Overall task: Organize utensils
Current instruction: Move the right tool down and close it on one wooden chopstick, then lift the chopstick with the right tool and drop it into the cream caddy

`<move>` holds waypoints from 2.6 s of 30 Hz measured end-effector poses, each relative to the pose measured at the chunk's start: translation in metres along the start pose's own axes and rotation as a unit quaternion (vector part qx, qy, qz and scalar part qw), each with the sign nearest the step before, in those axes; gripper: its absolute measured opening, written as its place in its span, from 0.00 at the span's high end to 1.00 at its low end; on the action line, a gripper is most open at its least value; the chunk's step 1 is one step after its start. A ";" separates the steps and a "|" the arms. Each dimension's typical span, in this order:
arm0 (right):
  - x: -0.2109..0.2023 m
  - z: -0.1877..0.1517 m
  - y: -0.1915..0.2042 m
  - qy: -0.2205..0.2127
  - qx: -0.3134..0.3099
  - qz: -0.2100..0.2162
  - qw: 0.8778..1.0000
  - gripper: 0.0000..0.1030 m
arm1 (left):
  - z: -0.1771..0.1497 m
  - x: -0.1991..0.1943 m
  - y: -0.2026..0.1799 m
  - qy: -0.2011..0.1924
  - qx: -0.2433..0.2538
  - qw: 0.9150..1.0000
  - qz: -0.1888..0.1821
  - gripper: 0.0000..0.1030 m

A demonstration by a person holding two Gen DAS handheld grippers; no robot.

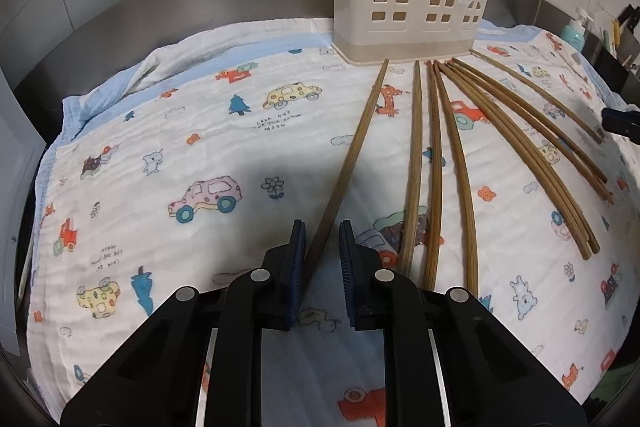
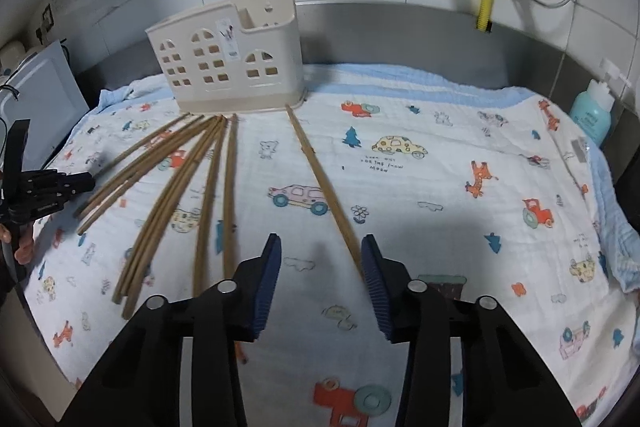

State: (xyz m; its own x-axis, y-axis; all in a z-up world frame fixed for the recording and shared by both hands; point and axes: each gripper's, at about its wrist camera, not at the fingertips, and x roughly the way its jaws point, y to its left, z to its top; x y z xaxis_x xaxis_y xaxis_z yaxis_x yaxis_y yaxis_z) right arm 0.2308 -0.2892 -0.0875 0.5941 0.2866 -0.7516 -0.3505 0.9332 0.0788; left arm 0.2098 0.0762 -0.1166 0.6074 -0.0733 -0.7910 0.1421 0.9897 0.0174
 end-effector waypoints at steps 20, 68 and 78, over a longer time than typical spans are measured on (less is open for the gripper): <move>0.043 0.006 -0.006 0.023 -0.045 -0.020 0.999 0.88 | -0.001 0.002 -0.008 -0.014 0.016 1.000 0.003 0.89; -0.110 0.046 0.061 -0.141 -0.029 0.018 0.989 0.93 | 0.008 -0.109 -0.024 -0.130 -0.067 0.989 -0.030 0.95; -0.123 0.082 0.061 -0.152 -0.035 0.019 0.988 0.93 | 0.038 -0.126 -0.036 -0.151 -0.041 0.987 -0.042 0.95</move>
State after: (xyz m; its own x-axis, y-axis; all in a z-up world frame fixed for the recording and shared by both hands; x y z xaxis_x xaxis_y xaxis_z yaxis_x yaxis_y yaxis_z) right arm 0.1956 -0.2498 0.0632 0.7654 0.3826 -0.5175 -0.4200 0.9062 0.0487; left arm 0.1580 0.0453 0.0058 0.8030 -0.1763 -0.5693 0.1449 0.9843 -0.1004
